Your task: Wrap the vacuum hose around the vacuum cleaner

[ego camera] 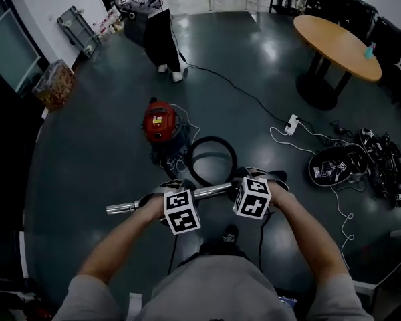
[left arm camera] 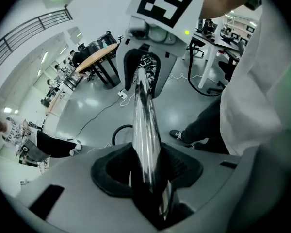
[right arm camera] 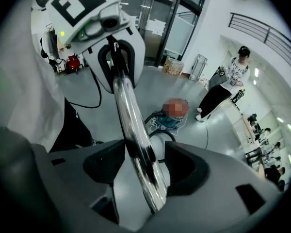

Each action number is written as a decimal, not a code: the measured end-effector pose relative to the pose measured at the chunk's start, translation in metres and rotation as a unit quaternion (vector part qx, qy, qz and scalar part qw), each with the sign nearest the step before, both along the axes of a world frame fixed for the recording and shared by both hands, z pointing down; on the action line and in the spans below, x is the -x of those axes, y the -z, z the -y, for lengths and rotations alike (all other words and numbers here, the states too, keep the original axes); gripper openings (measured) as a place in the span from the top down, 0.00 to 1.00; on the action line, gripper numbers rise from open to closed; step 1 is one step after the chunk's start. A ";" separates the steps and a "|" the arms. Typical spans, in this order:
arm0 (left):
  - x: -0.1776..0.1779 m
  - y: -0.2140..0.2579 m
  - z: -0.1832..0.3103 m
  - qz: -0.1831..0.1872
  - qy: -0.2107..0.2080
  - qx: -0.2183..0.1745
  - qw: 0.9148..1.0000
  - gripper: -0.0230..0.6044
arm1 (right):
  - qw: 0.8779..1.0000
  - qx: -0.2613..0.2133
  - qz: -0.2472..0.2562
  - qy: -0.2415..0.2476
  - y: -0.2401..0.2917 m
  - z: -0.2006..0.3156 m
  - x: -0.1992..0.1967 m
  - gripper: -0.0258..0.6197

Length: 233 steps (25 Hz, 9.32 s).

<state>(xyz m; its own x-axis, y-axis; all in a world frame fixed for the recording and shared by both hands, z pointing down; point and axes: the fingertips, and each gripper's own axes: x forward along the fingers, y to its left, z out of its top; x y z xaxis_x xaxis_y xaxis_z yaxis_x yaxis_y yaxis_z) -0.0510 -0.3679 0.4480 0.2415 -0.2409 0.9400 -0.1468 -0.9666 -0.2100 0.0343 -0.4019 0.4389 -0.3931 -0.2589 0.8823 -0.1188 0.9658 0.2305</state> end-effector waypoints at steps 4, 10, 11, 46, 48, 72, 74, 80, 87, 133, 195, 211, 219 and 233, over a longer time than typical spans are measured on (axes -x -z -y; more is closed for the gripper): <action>0.013 -0.015 -0.016 -0.035 0.053 0.015 0.998 0.69 | 0.995 -0.048 0.059 -0.071 0.045 0.007 -0.006 0.59; 0.027 -0.040 -0.052 -0.084 0.115 0.042 0.989 0.69 | 0.950 -0.001 0.217 -0.226 0.078 -0.020 -0.008 0.59; 0.027 -0.043 -0.060 -0.090 0.123 0.043 0.987 0.69 | 0.937 0.013 0.242 -0.252 0.075 -0.030 -0.008 0.59; -0.118 -0.024 -0.135 -0.226 0.276 0.090 0.930 0.69 | 0.571 0.320 0.523 -0.545 -0.023 -0.086 -0.035 0.65; -0.128 -0.023 -0.137 -0.229 0.277 0.088 0.929 0.69 | 0.574 0.328 0.520 -0.540 -0.023 -0.087 -0.045 0.65; -0.122 0.030 -0.162 -0.200 0.351 0.079 0.911 0.58 | 0.612 0.360 0.514 -0.481 -0.023 -0.026 -0.076 0.68; -0.114 0.033 -0.165 -0.192 0.357 0.080 0.911 0.58 | 0.611 0.363 0.513 -0.482 -0.025 -0.019 -0.083 0.68; -0.104 0.039 -0.182 -0.152 0.318 0.089 0.932 0.59 | 0.625 0.362 0.494 -0.484 -0.029 -0.008 -0.104 0.68; -0.128 0.052 -0.210 -0.133 0.238 0.155 0.950 0.59 | 0.629 0.350 0.493 -0.489 -0.034 0.004 -0.133 0.68; -0.145 -0.023 0.211 -0.116 0.010 -0.113 0.987 0.59 | 0.922 0.189 0.230 -0.249 -0.137 0.107 -0.068 0.73; -0.040 -0.634 0.293 -0.120 0.431 0.074 0.891 0.59 | 0.930 0.031 -0.055 0.362 -0.712 0.287 -0.096 0.75; -0.020 -0.716 0.315 -0.121 0.436 0.021 0.891 0.59 | 0.930 0.044 -0.115 0.348 -0.815 0.325 -0.077 0.76; -0.027 -0.754 0.327 -0.082 0.409 0.028 0.908 0.59 | 0.930 0.065 -0.140 0.335 -0.836 0.328 -0.082 0.76; -0.031 -0.774 0.322 -0.068 0.399 0.061 0.912 0.60 | 0.922 0.189 -0.138 0.307 -0.844 0.318 -0.088 0.68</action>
<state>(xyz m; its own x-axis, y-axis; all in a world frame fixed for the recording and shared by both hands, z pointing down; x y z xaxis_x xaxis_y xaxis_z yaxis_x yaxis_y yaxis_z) -0.0202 -0.6903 1.2217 0.1510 -0.2872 0.9459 -0.8308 -0.5555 -0.0360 0.1220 -0.7197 1.2825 -0.1098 0.2855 0.9521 0.4910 0.8484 -0.1978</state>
